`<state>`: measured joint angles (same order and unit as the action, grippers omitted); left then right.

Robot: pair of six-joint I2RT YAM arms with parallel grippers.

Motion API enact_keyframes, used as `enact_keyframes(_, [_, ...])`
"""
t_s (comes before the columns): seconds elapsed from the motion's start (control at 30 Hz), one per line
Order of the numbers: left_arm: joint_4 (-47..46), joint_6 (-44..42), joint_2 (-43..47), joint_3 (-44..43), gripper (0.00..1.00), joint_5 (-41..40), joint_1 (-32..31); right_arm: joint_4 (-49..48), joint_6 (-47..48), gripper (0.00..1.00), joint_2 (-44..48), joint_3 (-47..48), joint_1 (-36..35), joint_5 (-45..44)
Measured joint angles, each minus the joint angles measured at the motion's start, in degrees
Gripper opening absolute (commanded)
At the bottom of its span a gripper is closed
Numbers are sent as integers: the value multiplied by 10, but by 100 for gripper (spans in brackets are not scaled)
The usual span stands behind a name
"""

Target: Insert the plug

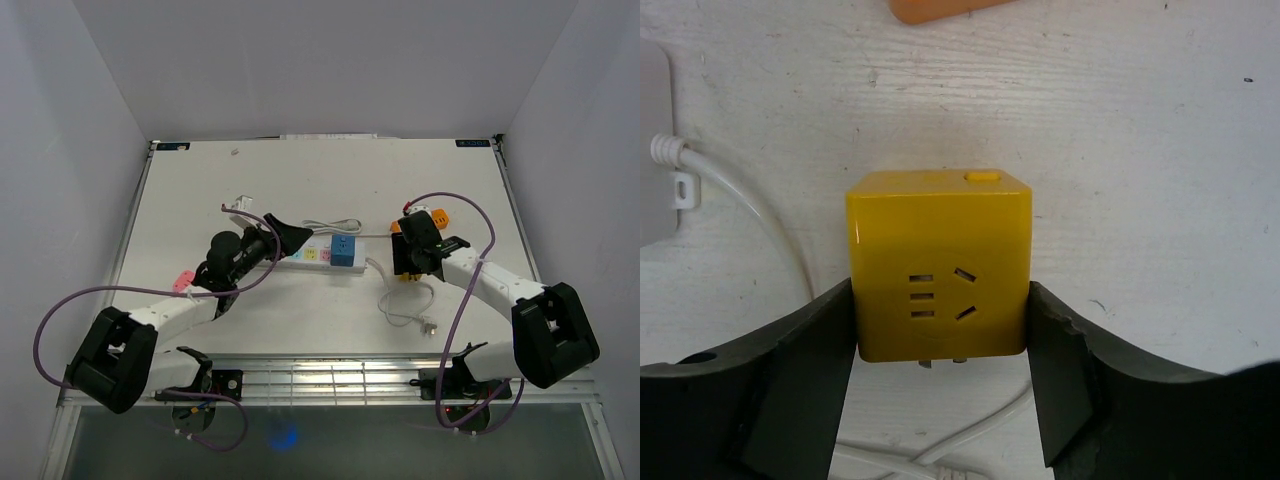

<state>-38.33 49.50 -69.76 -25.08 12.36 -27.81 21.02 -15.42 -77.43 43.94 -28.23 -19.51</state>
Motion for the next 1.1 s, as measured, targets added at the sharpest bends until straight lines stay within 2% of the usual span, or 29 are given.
enact_keyframes(0.17, [-28, 14, -40, -6, 98, 47, 0, -1, 0, 54, 24, -3, 0, 2])
enact_keyframes(0.37, [-32, 28, -45, -14, 98, 74, 0, -35, 13, 55, 185, -23, 1, 52])
enact_keyframes(0.47, [-30, 38, -34, -19, 98, 75, 0, -62, 18, 54, 226, -21, 1, 84])
enact_keyframes(0.67, [-22, 52, 14, -21, 98, 61, 9, -86, 31, 52, 229, -5, 0, 149])
enact_keyframes(0.83, [-32, 78, 61, 23, 98, 33, 19, -129, 42, 51, 217, 21, -4, 228])
enact_keyframes(0.97, [29, 67, 47, -25, 98, 49, 20, -186, 55, 49, 194, 28, -14, 285])
enact_keyframes(1.1, [54, 67, 35, -77, 98, 88, 10, -239, 71, 49, 180, 16, -47, 306])
